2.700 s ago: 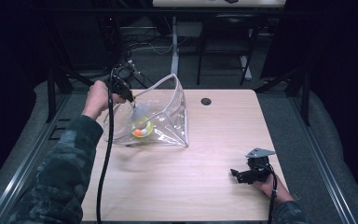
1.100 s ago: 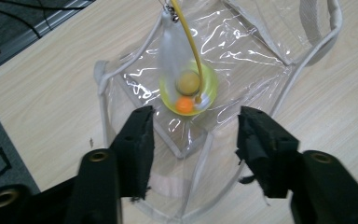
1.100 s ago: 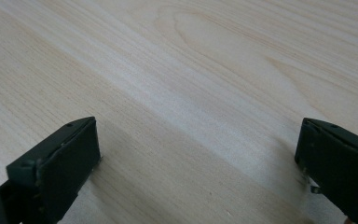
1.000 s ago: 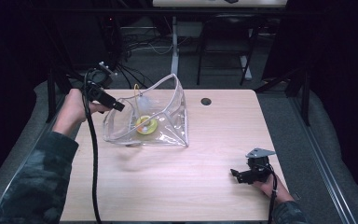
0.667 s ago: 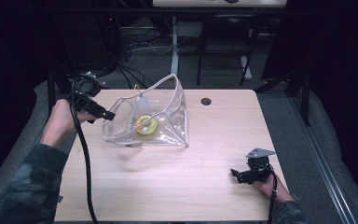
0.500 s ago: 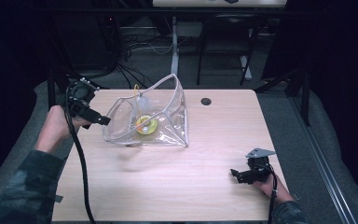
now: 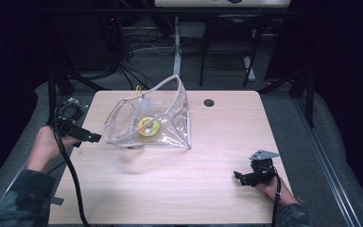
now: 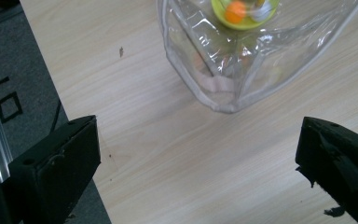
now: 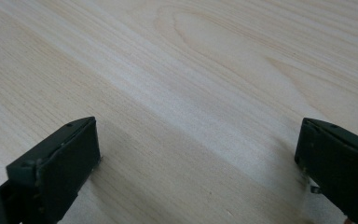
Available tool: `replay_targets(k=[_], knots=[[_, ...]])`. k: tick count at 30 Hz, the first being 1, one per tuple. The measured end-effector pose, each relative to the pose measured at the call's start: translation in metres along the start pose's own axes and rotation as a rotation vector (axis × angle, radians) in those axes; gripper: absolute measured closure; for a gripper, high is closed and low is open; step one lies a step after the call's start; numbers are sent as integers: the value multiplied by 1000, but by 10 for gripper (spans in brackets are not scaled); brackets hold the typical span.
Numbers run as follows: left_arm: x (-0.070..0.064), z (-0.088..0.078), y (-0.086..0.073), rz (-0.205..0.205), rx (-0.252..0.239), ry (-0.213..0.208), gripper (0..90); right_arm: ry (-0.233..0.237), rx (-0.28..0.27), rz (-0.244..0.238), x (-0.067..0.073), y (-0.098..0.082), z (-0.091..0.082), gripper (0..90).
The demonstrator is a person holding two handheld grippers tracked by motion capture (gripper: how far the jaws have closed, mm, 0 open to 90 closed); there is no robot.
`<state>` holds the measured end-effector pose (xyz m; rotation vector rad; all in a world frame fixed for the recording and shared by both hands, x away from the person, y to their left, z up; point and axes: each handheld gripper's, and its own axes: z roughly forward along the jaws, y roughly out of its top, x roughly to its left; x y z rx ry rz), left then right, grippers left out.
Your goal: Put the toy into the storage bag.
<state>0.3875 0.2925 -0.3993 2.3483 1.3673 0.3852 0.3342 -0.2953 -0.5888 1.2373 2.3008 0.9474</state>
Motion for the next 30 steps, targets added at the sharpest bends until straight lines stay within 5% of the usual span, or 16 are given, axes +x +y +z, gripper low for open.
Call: replay_targets(k=[16,20,30], knots=[[2,40,-46,-59,25,-16,0,-2,1,-1,0,0,0,0],[1,56,-61,-101,13,-50,0,0,-1,1,0,0,0,0],[-3,77,-83,-140,-16,-49,0,0,-1,1,0,0,0,0]])
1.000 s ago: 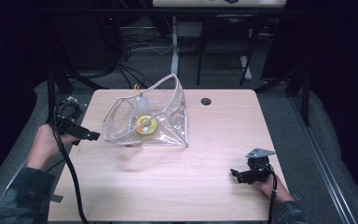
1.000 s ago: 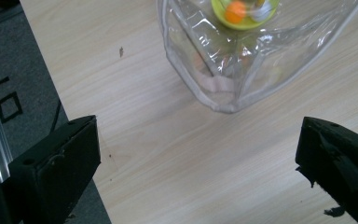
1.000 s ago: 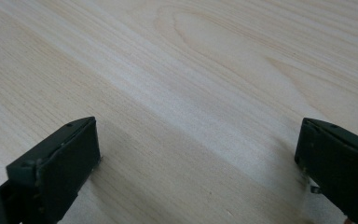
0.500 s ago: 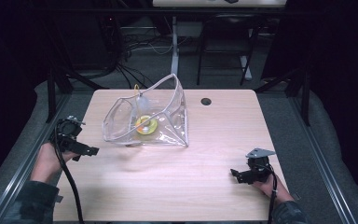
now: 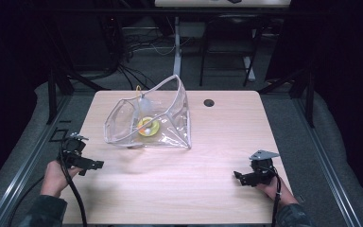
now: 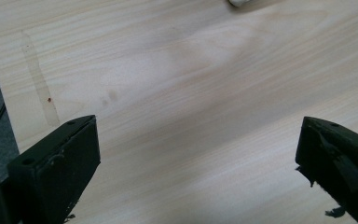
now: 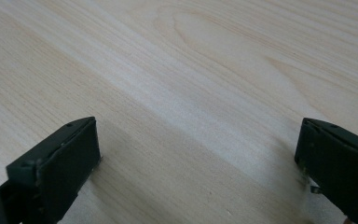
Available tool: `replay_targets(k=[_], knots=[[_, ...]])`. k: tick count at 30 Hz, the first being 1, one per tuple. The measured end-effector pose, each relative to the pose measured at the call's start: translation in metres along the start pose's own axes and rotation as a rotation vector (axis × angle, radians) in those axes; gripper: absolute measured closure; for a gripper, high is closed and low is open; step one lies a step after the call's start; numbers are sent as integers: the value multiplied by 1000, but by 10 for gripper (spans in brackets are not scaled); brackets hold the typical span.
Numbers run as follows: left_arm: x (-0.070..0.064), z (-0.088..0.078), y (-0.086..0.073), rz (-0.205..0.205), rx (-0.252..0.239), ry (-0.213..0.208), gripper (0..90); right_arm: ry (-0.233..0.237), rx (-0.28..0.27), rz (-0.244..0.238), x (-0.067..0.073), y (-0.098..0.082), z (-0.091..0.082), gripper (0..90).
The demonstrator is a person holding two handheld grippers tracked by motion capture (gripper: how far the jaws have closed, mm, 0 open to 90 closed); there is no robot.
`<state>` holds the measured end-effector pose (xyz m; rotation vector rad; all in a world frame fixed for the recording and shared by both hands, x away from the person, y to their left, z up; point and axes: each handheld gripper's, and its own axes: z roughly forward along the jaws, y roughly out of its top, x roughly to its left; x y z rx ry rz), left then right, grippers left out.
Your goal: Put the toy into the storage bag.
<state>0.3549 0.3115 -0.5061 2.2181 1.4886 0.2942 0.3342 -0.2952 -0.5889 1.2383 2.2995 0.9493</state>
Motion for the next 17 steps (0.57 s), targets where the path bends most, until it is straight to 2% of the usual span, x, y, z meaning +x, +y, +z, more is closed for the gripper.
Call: replay_targets(k=[5,6,10,13,14,17], knots=[[1,11,-14,-22,-44,-20,0,0,0,0,0,0,0,0],[2,16,-20,-45,-59,-26,0,0,0,0,0,0,0,0],[4,25,-25,-41,-35,-29,0,-1,1,-1,0,0,0,0],[5,28,-27,-41,-46,-38,0,-2,2,-1,0,0,0,0],[6,32,-29,-35,-50,-23,0,-1,1,-1,0,0,0,0],[7,37,-31,-42,-48,-29,0,-2,2,-1,0,0,0,0]])
